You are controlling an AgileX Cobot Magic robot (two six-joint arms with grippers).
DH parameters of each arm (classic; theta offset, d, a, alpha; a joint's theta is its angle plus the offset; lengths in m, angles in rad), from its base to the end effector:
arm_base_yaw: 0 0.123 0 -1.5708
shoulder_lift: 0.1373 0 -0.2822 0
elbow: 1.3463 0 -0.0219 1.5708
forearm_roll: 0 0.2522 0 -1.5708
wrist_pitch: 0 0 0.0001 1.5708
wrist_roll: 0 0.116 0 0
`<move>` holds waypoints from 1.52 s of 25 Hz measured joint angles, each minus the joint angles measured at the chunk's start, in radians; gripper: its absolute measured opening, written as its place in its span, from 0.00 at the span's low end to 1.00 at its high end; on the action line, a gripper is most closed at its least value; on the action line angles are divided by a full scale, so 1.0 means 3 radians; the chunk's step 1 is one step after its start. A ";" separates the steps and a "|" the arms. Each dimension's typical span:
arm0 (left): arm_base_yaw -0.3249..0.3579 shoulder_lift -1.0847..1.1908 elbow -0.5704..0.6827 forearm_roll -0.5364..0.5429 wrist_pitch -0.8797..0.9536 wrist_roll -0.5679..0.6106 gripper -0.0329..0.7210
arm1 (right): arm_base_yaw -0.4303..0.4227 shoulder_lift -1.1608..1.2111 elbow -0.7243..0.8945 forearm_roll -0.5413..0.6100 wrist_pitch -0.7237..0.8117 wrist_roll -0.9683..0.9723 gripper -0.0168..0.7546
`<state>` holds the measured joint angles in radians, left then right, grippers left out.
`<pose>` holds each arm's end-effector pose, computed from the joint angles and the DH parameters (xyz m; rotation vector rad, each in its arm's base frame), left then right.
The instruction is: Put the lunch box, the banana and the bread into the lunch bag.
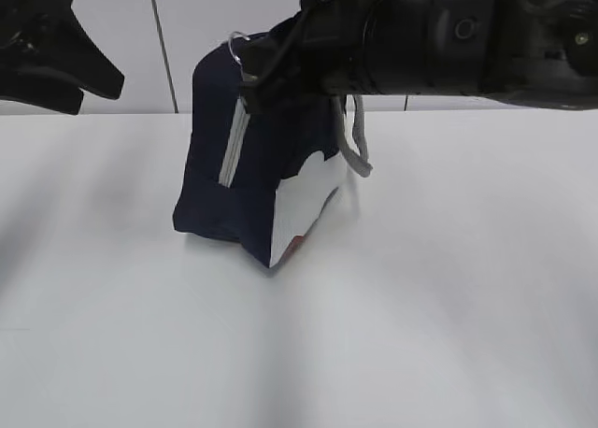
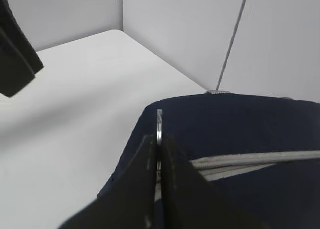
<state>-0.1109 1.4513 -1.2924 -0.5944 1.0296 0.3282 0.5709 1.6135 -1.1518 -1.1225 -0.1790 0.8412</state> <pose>0.3037 -0.0899 0.3225 0.3164 2.5218 -0.6896 0.3289 0.2332 0.2953 -0.8717 1.6637 0.3544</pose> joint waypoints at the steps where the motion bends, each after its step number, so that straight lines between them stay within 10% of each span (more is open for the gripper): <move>1: 0.0000 0.0005 0.0000 -0.0006 0.0000 0.0011 0.61 | -0.0025 0.0000 0.0000 -0.0105 -0.0061 0.0129 0.00; 10: 0.0000 0.0007 0.0000 -0.0067 -0.0023 0.0139 0.61 | -0.0191 0.0018 -0.0008 -0.1152 -0.0454 0.1110 0.00; 27: 0.0000 0.0279 0.0000 -0.0420 -0.0052 0.0630 0.61 | -0.0240 0.0087 -0.0108 -0.1218 -0.0349 0.1039 0.00; 38: 0.0000 0.0625 0.0000 -0.1344 -0.0176 0.1806 0.61 | -0.0374 0.0087 -0.0204 -0.1238 -0.0262 0.0998 0.00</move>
<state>-0.1109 1.6387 -1.2924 -0.9976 0.9767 0.8701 0.4586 1.6396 -1.2129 -1.4938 -0.2575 1.1406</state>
